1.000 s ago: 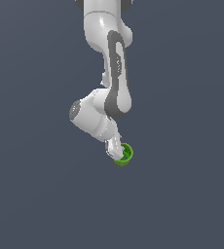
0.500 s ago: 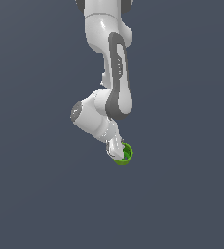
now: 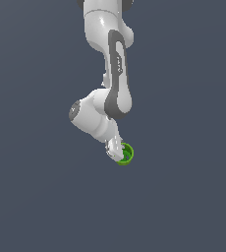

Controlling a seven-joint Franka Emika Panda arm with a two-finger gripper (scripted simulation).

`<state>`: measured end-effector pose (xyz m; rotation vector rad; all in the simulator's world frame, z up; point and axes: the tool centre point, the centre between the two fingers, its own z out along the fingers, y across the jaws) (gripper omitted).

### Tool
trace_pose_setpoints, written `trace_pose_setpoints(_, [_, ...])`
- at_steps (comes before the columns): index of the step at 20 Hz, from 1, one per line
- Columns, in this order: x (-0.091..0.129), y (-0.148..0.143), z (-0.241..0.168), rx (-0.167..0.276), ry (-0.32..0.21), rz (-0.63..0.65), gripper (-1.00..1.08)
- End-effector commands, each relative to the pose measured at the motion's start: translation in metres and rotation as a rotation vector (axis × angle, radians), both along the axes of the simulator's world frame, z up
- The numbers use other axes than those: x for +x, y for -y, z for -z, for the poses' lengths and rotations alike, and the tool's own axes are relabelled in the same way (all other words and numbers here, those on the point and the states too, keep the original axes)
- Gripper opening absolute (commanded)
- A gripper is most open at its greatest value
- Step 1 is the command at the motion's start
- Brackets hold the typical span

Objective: Pick up the object and move it to a goal position.

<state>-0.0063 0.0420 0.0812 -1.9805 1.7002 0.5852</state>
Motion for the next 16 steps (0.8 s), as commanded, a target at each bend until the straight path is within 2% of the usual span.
trace_pose_setpoints(1, [-0.002, 0.007, -0.009, 0.000, 0.002, 0.001, -1.00])
trace_pose_setpoints(8, [-0.015, 0.041, -0.051, 0.000, 0.001, 0.002, -1.00])
trace_pose_setpoints(16, [-0.036, 0.100, -0.125, -0.001, -0.001, 0.003, -1.00])
